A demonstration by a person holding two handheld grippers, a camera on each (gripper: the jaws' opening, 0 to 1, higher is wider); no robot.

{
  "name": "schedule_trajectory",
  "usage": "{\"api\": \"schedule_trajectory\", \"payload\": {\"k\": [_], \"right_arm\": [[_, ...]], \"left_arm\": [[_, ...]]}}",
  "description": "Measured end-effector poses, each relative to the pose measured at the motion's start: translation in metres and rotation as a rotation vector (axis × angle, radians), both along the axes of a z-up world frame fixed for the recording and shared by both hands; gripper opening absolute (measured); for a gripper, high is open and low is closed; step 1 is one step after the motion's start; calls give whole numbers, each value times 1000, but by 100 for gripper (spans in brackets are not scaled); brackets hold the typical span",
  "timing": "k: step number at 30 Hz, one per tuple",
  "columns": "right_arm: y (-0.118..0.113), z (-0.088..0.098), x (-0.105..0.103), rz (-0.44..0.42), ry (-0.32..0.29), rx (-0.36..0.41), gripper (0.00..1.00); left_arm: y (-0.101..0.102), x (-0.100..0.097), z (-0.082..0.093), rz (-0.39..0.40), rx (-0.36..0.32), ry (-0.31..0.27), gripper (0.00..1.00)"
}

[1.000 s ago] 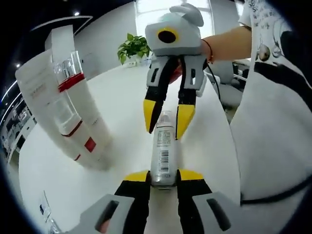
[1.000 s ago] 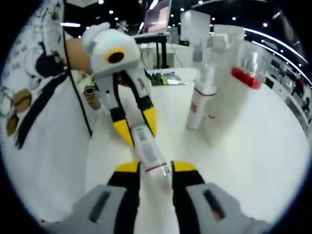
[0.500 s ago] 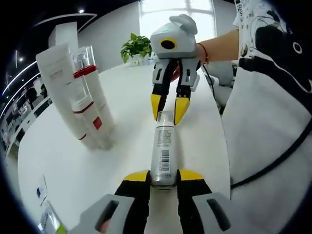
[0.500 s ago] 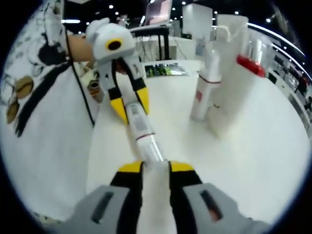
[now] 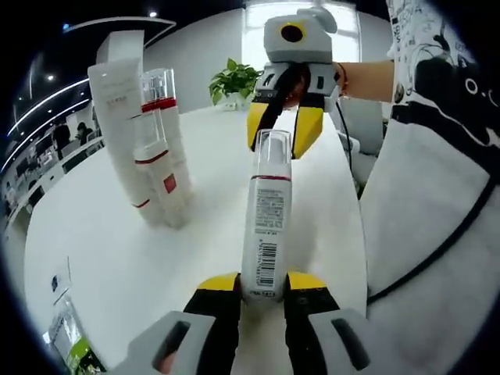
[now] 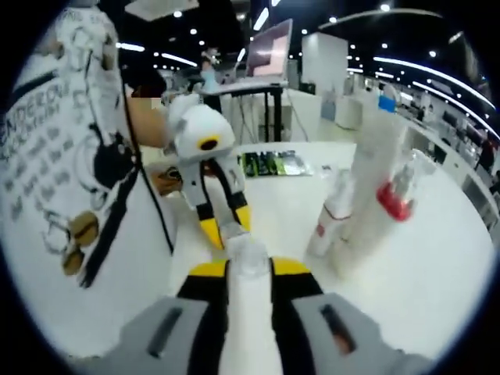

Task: Arrange the skincare products in the storage area until every visible bottle or jar stands upright without overlapping.

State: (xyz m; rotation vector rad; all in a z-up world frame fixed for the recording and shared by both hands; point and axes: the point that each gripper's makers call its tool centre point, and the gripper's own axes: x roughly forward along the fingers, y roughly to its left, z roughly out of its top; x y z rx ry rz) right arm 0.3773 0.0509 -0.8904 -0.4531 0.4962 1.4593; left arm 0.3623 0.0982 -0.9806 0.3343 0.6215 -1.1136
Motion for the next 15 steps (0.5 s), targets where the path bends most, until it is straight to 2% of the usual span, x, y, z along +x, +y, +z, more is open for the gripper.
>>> {"api": "schedule_trajectory", "payload": {"k": [3, 6, 9, 15], "right_arm": [[15, 13, -2, 29, -25, 35, 18], [39, 29, -9, 72, -28, 115, 17], [53, 31, -9, 94, -47, 109, 17], [64, 31, -13, 132, -75, 99, 17]], "left_arm": [[0, 0, 0, 9, -9, -4, 20], [0, 0, 0, 16, -22, -7, 20], [-1, 0, 0, 24, -33, -6, 20], [-1, 1, 0, 43, -57, -4, 20]]}}
